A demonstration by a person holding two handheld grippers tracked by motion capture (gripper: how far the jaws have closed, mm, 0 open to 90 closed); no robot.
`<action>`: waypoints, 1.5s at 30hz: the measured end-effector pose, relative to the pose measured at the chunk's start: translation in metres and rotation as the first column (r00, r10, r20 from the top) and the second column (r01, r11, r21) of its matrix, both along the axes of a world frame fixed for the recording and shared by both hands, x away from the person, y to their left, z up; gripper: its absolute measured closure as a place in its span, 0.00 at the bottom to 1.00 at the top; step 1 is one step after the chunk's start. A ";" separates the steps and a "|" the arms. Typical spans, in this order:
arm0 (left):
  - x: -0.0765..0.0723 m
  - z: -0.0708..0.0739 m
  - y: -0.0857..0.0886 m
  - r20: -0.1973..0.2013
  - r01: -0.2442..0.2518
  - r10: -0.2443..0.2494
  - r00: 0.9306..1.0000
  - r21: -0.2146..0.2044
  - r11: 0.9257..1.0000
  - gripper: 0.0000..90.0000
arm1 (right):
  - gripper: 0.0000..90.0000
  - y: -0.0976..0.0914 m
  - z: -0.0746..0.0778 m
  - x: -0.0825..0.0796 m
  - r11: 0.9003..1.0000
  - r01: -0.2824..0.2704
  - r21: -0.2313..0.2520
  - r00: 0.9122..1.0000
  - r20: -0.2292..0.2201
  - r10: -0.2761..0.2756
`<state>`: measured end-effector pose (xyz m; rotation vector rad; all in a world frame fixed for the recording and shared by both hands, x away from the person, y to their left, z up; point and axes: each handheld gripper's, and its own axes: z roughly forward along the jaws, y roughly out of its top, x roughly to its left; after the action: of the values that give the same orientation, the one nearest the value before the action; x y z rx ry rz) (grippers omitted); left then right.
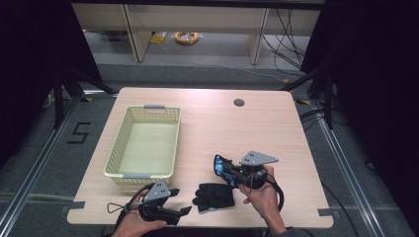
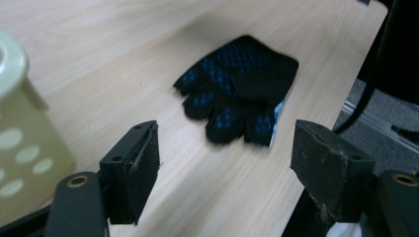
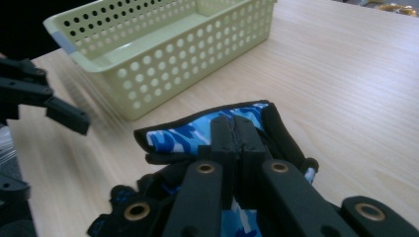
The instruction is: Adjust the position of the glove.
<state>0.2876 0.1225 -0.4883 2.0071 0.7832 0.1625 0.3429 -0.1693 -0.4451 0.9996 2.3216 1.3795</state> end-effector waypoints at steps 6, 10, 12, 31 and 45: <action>-0.002 0.007 -0.020 0.000 0.048 -0.048 0.999 -0.028 0.998 0.27 | 0.99 0.004 0.000 -0.019 1.000 -0.022 -0.017 0.999 0.030 0.023; -0.002 0.010 -0.033 0.009 0.062 -0.062 0.998 -0.034 0.997 0.27 | 0.99 0.008 -0.003 -0.030 1.000 -0.008 -0.020 1.000 0.006 0.008; -0.003 0.009 -0.035 0.000 0.057 -0.057 0.998 -0.054 0.997 0.27 | 0.99 0.009 -0.005 -0.031 1.000 -0.018 -0.021 1.000 0.005 0.018; 0.000 0.021 -0.044 0.070 0.080 -0.078 0.995 -0.027 0.996 0.39 | 0.99 0.022 -0.014 -0.046 0.997 -0.042 -0.070 0.999 0.005 0.042; -0.004 0.003 -0.024 0.039 0.097 -0.098 0.994 0.015 0.995 0.39 | 0.99 0.039 -0.031 -0.049 0.995 -0.064 -0.074 0.996 -0.063 0.059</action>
<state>0.2833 0.0986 -0.4851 2.0433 0.6595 0.1504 0.2940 -0.1305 -0.4765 0.9688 2.4486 1.2896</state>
